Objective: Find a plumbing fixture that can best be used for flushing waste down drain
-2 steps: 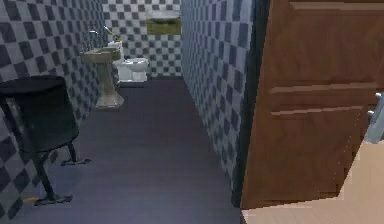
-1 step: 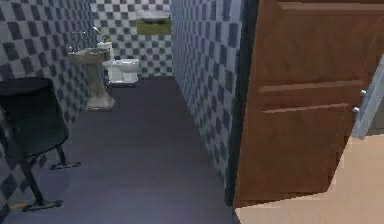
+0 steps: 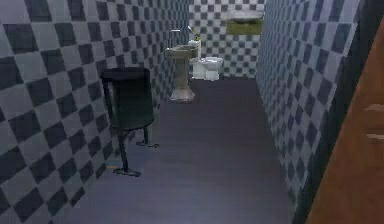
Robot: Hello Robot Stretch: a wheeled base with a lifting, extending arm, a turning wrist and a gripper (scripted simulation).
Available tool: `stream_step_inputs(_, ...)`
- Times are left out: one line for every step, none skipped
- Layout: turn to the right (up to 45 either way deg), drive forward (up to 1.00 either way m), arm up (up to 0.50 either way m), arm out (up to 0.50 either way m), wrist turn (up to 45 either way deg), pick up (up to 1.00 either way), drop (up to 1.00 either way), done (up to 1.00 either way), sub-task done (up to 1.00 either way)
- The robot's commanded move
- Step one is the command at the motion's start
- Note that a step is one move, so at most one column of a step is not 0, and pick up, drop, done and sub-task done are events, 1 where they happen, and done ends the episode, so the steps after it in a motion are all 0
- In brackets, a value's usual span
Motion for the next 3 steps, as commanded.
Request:
stream_step_inputs(0.0, 0.6, 0.0, 0.0, 0.0, 0.0, 0.0, 0.0, 0.0)
stream_step_inputs(45.0, 0.0, 0.0, 0.0, 0.0, 0.0, 0.0, 0.0, 0.0)
stream_step_inputs(45.0, 0.0, 0.0, 0.0, 0.0, 0.0, 0.0, 0.0, 0.0)
